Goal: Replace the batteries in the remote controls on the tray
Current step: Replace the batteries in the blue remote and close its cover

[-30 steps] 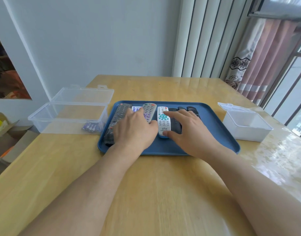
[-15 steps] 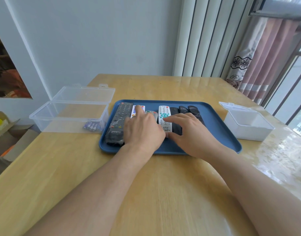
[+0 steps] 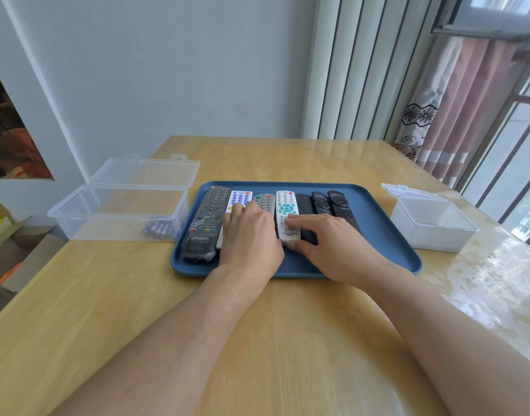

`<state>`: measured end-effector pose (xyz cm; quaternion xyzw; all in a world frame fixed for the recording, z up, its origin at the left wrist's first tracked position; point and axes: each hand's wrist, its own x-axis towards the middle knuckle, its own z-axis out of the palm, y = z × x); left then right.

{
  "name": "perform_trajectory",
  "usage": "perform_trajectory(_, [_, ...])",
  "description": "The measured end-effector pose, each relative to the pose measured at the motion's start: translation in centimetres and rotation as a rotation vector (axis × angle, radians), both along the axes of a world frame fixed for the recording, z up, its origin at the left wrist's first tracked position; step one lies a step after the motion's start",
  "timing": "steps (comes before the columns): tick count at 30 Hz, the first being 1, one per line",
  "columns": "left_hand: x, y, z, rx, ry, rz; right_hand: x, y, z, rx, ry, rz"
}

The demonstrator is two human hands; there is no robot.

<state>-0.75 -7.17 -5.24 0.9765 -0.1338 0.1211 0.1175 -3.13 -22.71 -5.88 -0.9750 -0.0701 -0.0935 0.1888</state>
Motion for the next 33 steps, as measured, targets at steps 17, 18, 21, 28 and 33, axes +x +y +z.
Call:
perform_trajectory(17, [0.3,1.0,-0.4,-0.074,0.117,-0.03,-0.1,-0.4,0.3,-0.034,0.027,-0.036])
perform_trajectory(18, [0.3,1.0,-0.3,-0.078,0.119,-0.027,-0.1,-0.4,0.4,-0.041,0.023,-0.032])
perform_trajectory(21, [0.3,1.1,-0.3,-0.092,0.125,-0.027,-0.1,-0.2,0.5,-0.06,0.013,-0.016])
perform_trajectory(28, [0.7,1.1,-0.5,-0.168,0.087,-0.028,0.2,0.0,0.7,0.0,-0.086,-0.009])
perform_trajectory(33, [0.6,1.0,-0.5,-0.232,0.027,-0.067,0.3,-0.1,0.7,0.234,-0.301,0.026])
